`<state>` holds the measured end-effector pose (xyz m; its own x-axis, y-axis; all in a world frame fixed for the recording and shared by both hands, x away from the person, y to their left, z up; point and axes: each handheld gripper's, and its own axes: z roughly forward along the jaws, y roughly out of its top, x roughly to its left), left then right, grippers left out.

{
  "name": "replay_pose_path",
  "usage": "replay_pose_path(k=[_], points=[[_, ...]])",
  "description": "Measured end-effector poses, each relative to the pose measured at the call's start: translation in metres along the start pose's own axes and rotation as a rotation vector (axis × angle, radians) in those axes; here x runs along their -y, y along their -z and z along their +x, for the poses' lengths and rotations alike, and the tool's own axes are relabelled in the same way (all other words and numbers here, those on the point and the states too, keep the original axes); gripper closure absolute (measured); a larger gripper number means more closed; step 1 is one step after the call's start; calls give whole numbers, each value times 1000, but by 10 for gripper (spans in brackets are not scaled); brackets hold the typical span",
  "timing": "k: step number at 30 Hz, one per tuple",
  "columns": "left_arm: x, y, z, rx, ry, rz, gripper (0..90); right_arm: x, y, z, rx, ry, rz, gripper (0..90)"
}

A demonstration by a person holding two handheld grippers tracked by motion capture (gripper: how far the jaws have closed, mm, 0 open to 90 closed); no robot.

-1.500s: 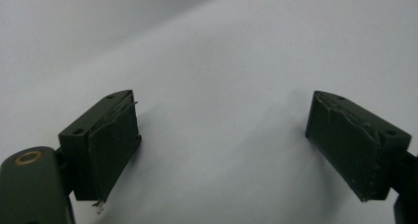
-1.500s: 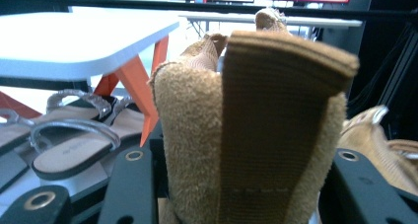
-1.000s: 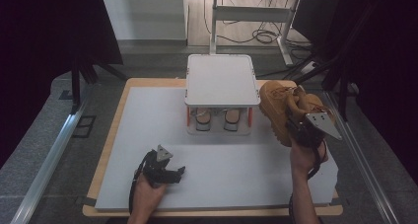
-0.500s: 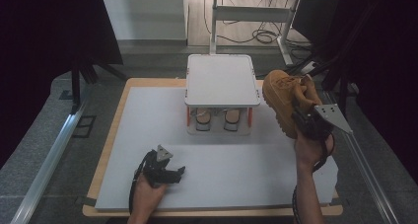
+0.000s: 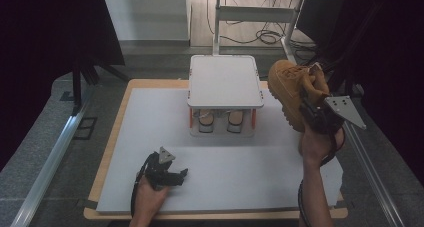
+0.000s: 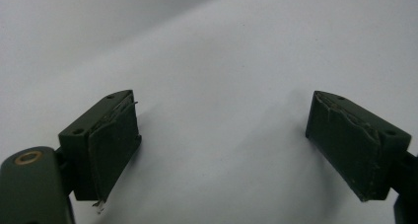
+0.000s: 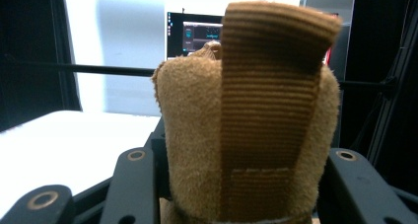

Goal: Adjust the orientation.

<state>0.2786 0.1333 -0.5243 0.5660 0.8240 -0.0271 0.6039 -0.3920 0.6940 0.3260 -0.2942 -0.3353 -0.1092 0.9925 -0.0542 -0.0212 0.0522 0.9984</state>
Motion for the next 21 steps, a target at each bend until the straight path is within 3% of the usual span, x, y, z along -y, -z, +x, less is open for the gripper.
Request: replay_pose_path(k=[8, 21], points=[[0, 0, 0, 0, 1, -2, 125, -8, -4, 7, -26, 4, -19, 527], [0, 0, 0, 1, -2, 1, 126, -17, -16, 32, -72, 11, -37, 533]])
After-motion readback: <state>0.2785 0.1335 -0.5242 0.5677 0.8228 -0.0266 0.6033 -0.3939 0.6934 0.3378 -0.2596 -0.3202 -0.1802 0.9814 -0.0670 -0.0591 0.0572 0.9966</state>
